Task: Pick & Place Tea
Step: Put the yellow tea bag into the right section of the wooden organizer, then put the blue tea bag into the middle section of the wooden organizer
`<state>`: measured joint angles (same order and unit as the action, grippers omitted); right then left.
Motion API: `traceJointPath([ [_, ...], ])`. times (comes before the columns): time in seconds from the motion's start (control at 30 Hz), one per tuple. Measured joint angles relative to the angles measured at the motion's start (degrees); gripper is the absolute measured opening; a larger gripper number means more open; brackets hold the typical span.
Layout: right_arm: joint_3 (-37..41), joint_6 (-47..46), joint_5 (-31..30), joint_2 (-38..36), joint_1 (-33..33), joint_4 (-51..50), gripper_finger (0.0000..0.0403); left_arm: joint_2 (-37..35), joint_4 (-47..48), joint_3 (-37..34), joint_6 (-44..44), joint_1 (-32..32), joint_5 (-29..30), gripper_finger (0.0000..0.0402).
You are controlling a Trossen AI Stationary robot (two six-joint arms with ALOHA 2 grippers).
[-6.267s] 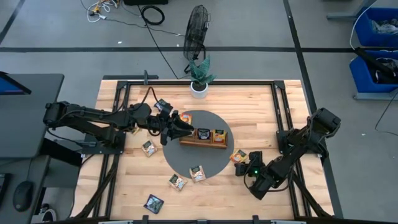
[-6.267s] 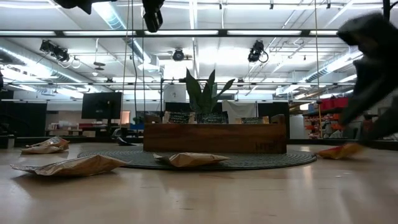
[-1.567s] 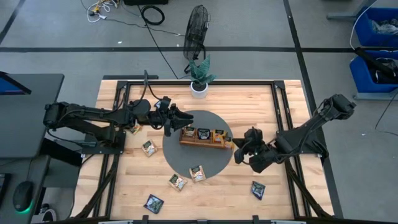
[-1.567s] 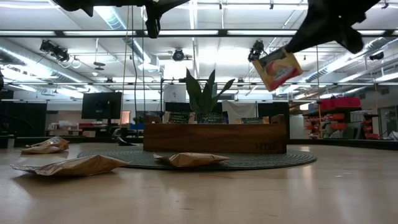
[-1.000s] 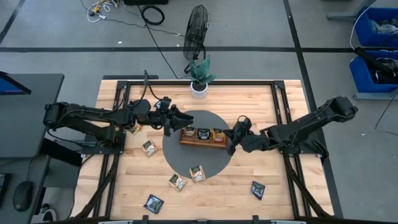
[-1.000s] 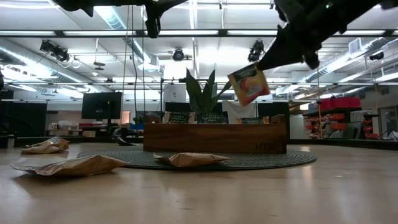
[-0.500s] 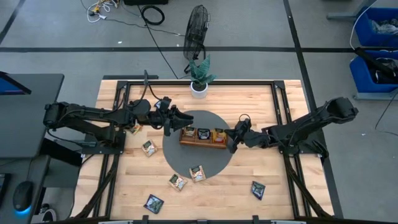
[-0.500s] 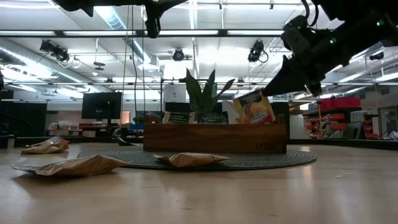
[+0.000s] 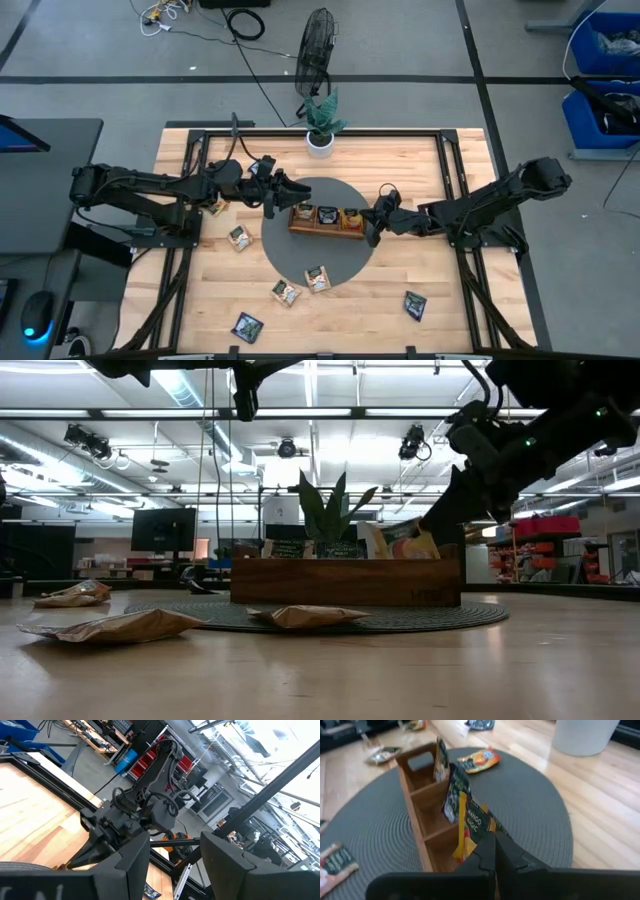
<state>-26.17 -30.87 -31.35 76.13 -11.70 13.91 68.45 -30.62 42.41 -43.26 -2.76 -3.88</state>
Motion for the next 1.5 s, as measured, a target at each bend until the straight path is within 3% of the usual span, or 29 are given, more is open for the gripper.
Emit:
traceJointPath([
  [0.2,0.00,-0.11,-0.11,1.23,0.00,0.14,0.0028,0.00,-0.01,0.00,-0.07,0.00,0.00,0.0181],
  [0.67,-0.02,0.31,-1.48,-2.57,0.00,0.91,0.0177,0.00,-0.01,0.00,0.18,-0.02,0.00,0.0181],
  [0.9,-0.02,-5.55,0.61,-7.64,0.00,-1.00,0.0196,0.00,0.11,0.00,0.66,-0.02,-0.02,0.0181],
  [1.03,-0.09,-11.69,5.07,-11.63,-0.01,-2.41,0.0196,0.00,0.50,0.00,3.08,-0.02,-0.85,0.0181],
  [1.2,-0.09,-19.23,14.76,-15.93,-0.02,-8.37,0.0196,-0.01,0.47,-0.01,3.38,-0.02,-0.87,0.0181],
  [1.5,-0.09,-27.31,30.93,-18.16,-2.43,-11.53,0.0197,-0.01,0.47,-0.02,3.49,-0.02,-0.89,0.0181],
])
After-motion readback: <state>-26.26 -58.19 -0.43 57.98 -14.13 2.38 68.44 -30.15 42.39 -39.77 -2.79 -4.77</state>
